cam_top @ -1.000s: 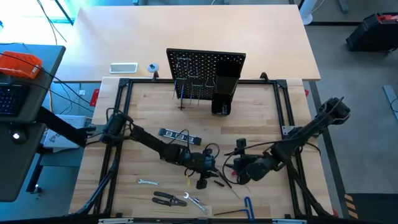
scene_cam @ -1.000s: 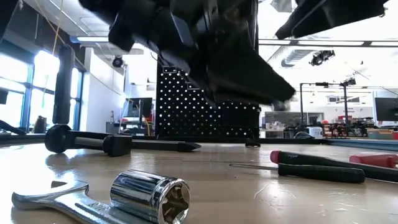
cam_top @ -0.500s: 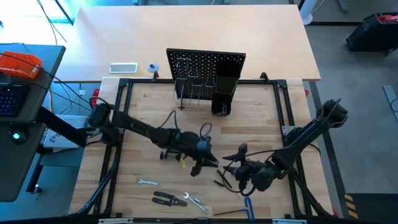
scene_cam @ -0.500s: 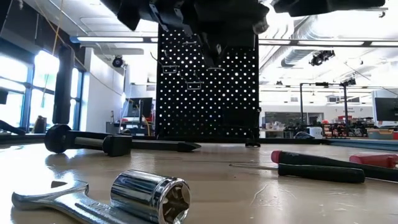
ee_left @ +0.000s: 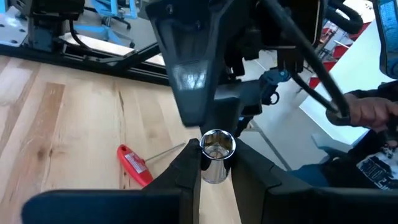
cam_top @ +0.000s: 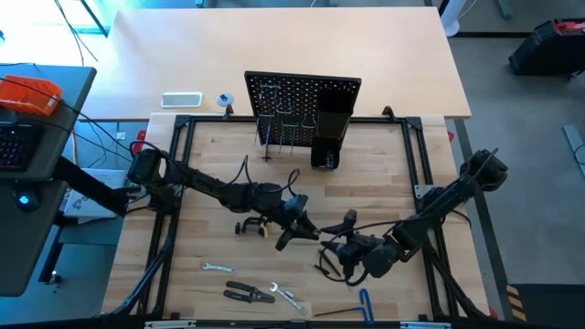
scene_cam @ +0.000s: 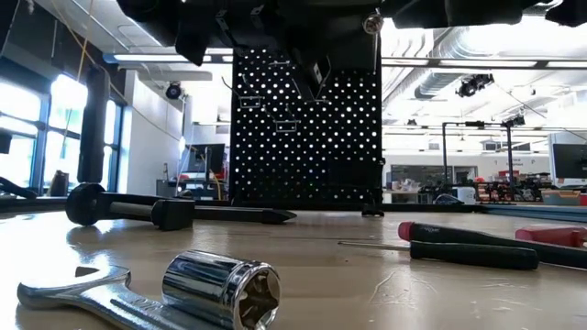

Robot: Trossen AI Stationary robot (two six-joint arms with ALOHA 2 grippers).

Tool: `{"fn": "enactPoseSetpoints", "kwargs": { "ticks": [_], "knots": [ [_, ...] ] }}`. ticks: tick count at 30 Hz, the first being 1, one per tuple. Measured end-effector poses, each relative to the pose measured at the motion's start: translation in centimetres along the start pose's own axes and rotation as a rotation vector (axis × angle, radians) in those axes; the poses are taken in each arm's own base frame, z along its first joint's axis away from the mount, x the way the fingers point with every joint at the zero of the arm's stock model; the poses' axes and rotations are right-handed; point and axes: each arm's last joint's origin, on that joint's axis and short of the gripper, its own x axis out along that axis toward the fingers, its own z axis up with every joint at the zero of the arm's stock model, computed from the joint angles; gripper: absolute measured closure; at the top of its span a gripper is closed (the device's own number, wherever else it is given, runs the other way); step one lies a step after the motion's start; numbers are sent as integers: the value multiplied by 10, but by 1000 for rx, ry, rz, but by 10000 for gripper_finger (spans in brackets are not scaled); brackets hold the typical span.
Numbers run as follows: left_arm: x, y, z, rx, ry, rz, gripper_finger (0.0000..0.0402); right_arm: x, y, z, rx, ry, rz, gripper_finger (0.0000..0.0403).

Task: Hang tools onto peg board
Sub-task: Put the top socket into the bottom peg board bin

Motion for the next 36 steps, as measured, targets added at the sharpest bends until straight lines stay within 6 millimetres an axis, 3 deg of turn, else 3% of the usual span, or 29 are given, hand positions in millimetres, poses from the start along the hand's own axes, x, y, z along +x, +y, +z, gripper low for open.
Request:
{"fn": "enactPoseSetpoints", "kwargs": {
  "ticks": [29,36],
  "knots": [
    [-3,1,8,-72,-26,-119,350,4,-8,14,-69,-134,18,210],
    [-2,1,7,-76,-20,-126,350,12,1,17,-144,-180,-17,210]
  ]
}}
